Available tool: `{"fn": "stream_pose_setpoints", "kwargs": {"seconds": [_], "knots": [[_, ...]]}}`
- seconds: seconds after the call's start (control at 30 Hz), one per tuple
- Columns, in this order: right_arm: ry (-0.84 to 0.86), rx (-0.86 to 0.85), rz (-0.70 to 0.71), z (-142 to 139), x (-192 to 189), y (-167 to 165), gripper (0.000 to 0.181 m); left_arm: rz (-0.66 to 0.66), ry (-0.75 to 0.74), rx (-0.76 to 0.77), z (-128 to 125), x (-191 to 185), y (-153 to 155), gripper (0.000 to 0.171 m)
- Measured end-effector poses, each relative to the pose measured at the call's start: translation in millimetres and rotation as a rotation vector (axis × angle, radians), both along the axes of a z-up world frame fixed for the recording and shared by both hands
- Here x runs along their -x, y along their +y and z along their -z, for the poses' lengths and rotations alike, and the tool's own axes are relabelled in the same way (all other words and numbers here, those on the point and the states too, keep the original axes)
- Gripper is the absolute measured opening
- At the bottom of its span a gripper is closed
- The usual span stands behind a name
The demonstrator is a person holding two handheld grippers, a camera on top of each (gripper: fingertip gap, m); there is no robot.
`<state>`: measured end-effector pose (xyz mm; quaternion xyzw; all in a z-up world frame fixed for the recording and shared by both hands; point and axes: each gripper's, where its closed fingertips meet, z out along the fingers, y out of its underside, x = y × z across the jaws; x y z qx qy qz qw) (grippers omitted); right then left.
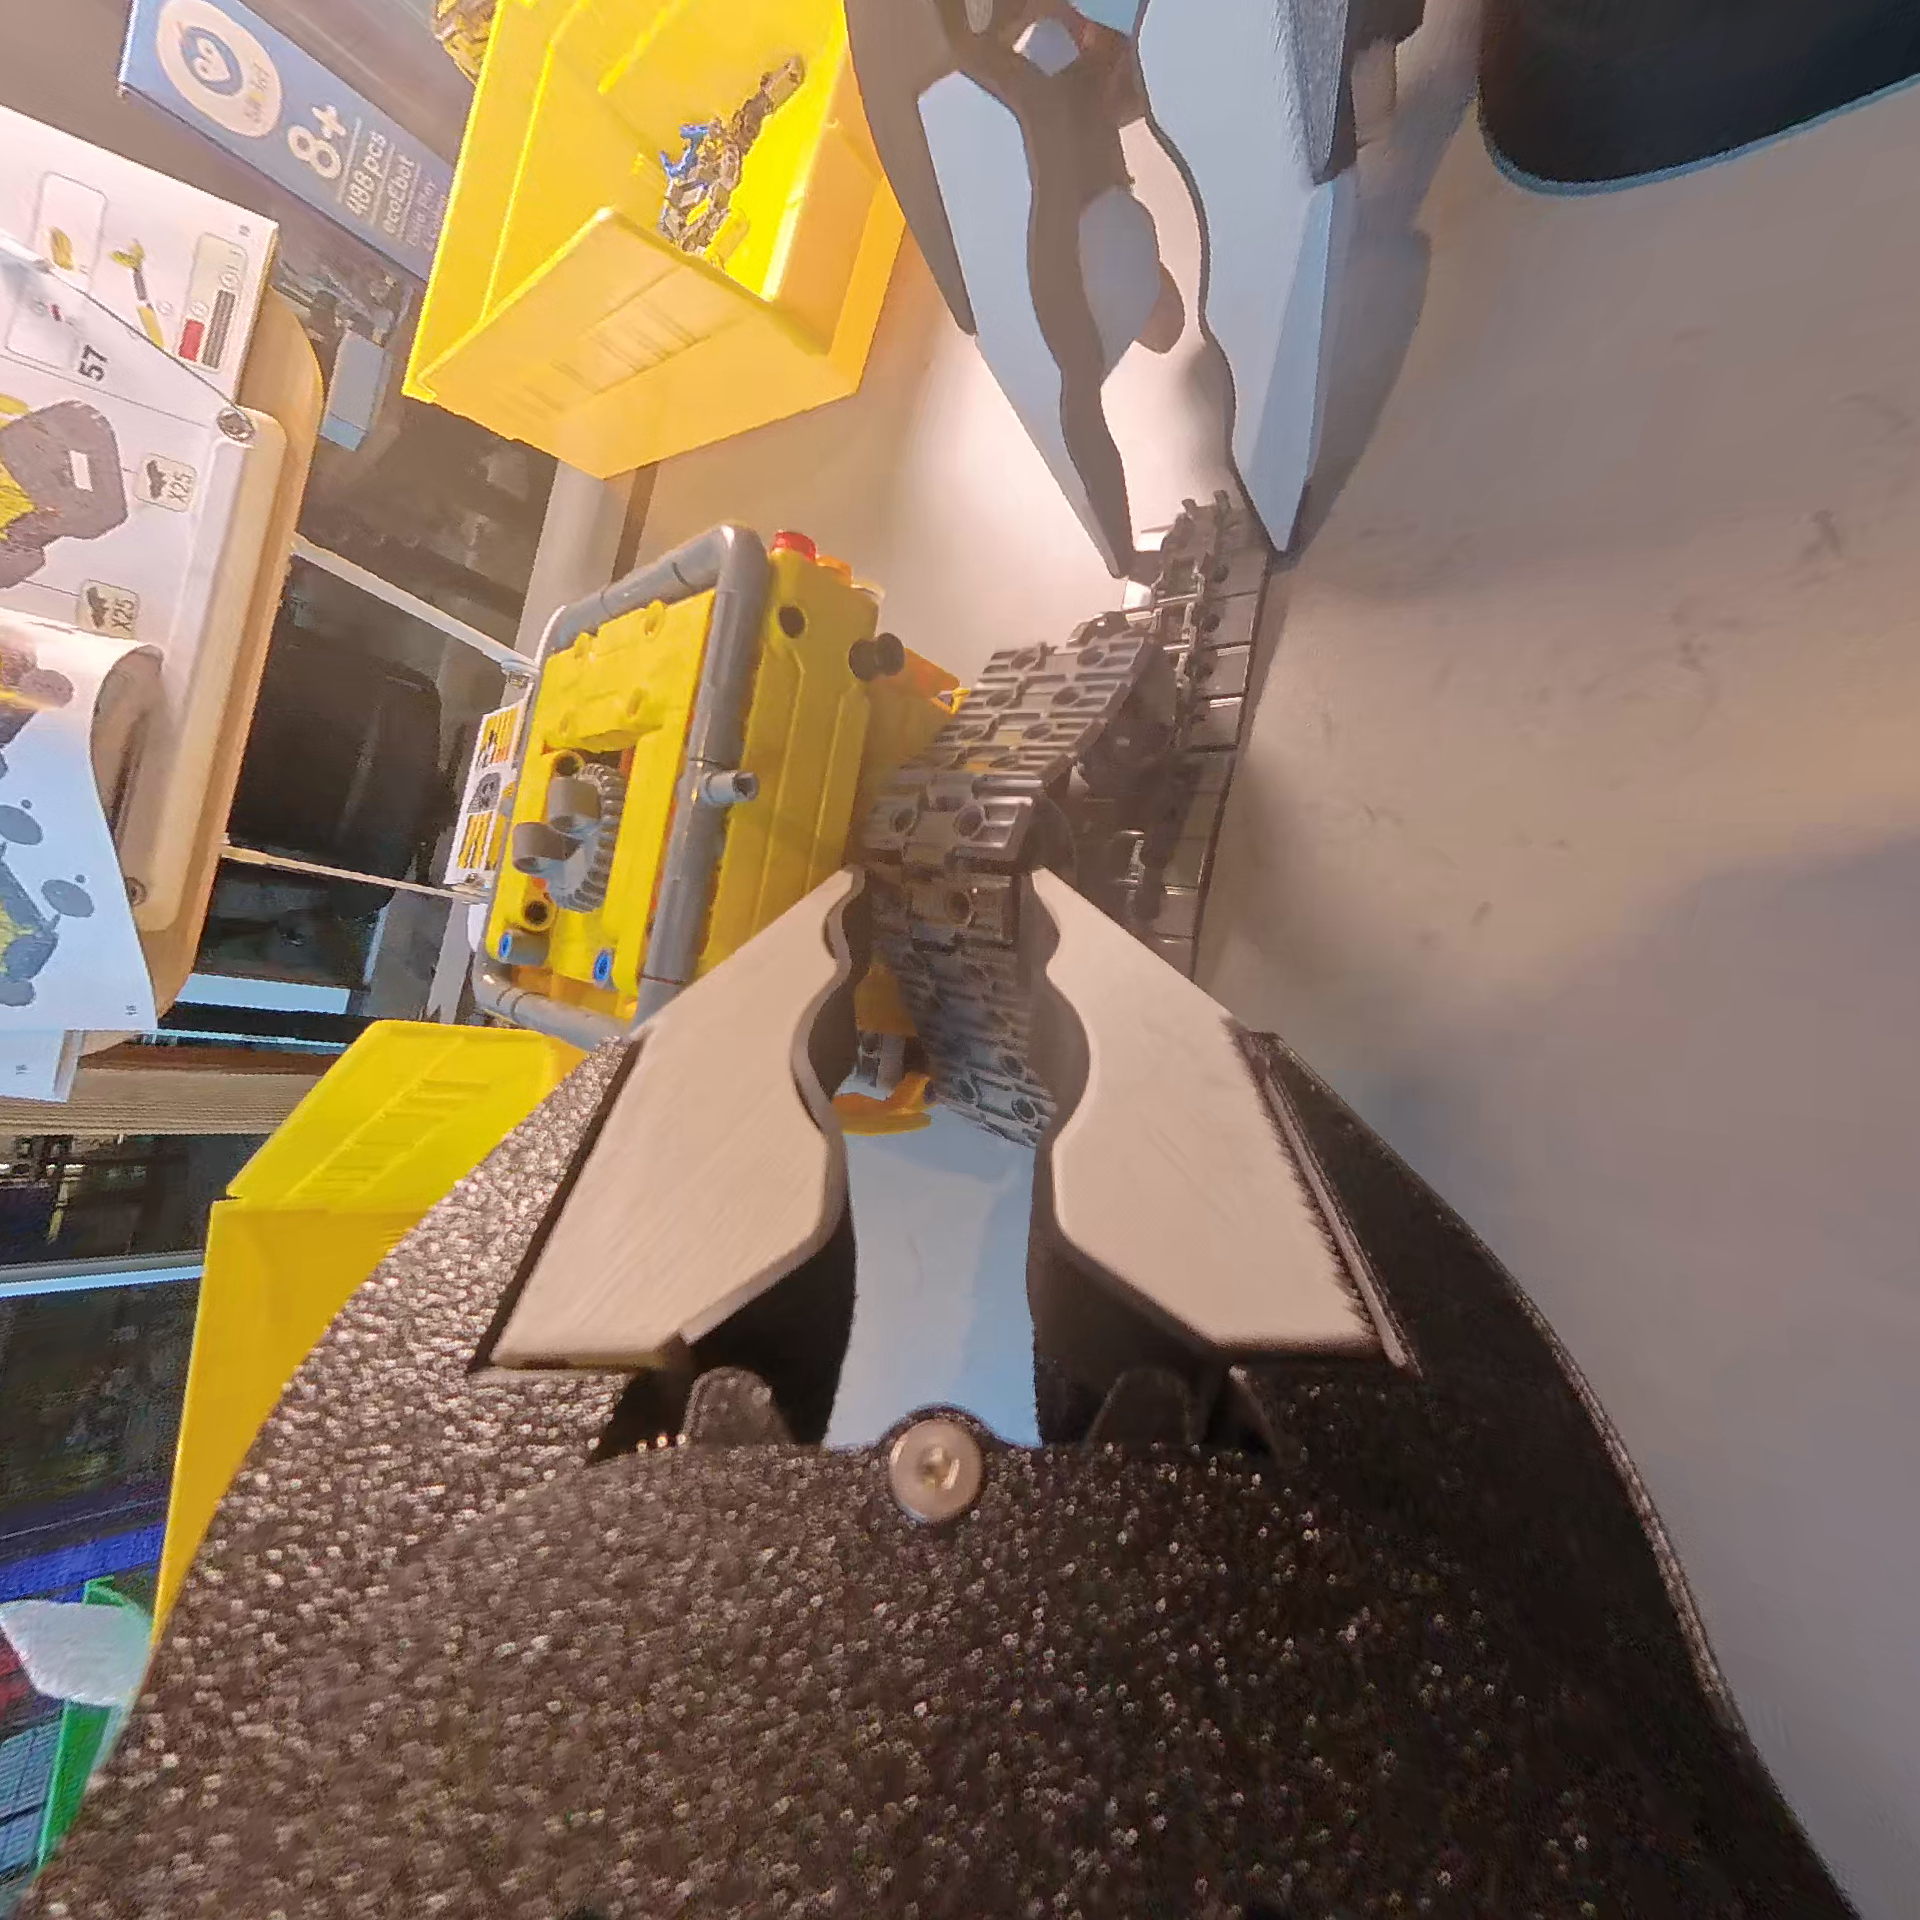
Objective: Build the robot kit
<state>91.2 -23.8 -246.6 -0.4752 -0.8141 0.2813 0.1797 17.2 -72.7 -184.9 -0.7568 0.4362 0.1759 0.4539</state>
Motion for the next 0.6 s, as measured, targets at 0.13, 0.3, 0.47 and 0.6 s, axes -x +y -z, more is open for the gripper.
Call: {"fn": "stream_pose_setpoints", "kwargs": {"seconds": [0.13, 0.3, 0.47, 0.6], "knots": [[0.061, 0.034, 0.012, -18, 2, -3, 0.038, 0.000, -0.113, 0.009, -7, -3, -7, 0.034], [0.174, 0.011, -0.007, -39, 15, -9, 0.011, 0.012, -0.259, 0.016, -19, -25, -18, 0.028], [0.180, -0.018, -0.031, -31, 19, -14, 0.023, -0.030, -0.418, 0.140, -6, -67, -13, 0.021], [0.108, 0.025, -0.005, -22, 5, -4, 0.054, -0.086, -0.456, 0.170, 10, -70, -7, 0.020]]}}
